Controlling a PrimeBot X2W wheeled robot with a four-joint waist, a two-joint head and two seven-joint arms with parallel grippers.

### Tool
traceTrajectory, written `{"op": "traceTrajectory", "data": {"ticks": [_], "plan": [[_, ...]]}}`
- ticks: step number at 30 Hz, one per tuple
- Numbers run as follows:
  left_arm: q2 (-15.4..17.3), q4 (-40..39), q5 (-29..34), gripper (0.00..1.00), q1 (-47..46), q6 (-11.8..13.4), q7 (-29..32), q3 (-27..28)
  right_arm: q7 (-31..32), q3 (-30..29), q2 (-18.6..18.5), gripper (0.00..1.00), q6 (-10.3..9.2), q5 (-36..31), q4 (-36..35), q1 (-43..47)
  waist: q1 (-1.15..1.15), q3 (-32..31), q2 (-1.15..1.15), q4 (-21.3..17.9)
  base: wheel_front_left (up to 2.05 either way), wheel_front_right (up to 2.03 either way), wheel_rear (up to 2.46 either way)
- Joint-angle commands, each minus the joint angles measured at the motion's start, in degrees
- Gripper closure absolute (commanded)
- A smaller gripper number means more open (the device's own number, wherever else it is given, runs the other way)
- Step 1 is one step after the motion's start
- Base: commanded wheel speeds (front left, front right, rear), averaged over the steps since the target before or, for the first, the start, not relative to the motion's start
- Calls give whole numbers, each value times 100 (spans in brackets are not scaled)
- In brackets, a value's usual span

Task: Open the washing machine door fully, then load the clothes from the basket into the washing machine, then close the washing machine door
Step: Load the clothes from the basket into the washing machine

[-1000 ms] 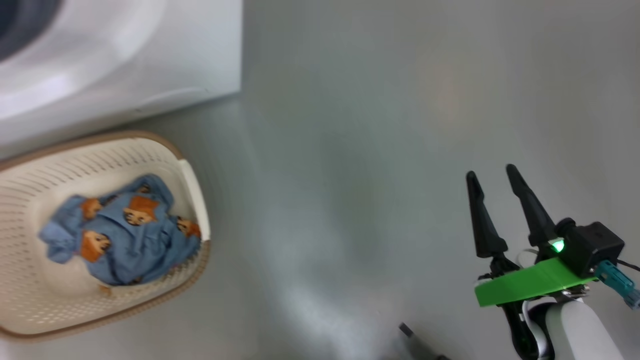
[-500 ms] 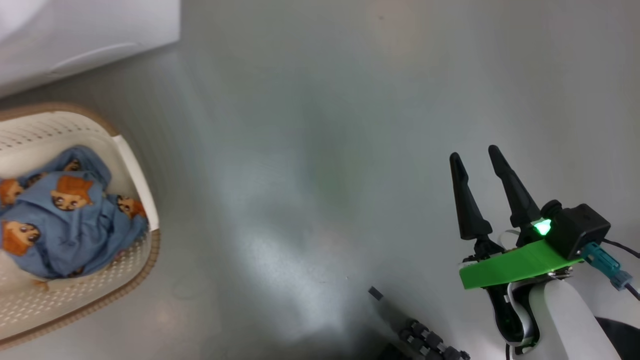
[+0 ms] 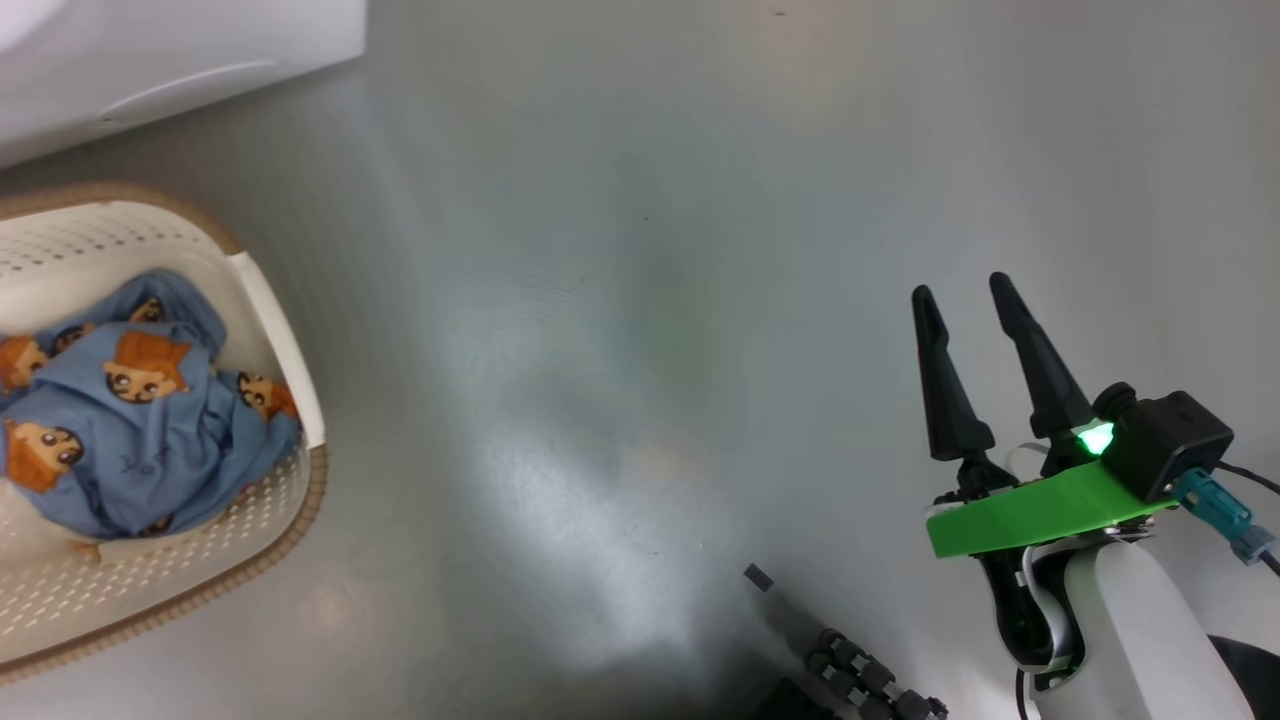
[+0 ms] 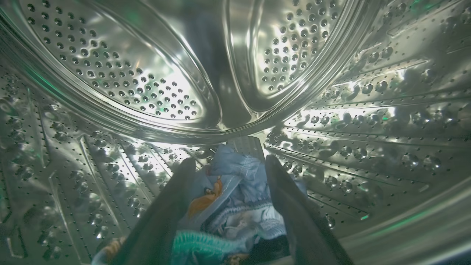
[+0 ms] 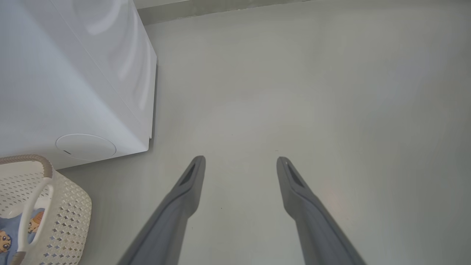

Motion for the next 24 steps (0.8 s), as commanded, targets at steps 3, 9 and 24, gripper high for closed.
{"op": "traceTrajectory", "data": {"ticks": [3,9,24], "plan": [[213,-80,-55,0,12,79,-27,31,-55,15,-63,0,25,-10,-85,68,0,-35,0,116,0,0,0],[50,-69,-224,0,383,86,-297,85,-46,-214,-63,0,25,-151,-131,22,0,-218,0,362,0,0,0],[-853,-376,-787,0,2501,171,-1330,372,286,-642,-63,0,25,-565,-333,306,0,-1370,0,1021,0,0,0]]}}
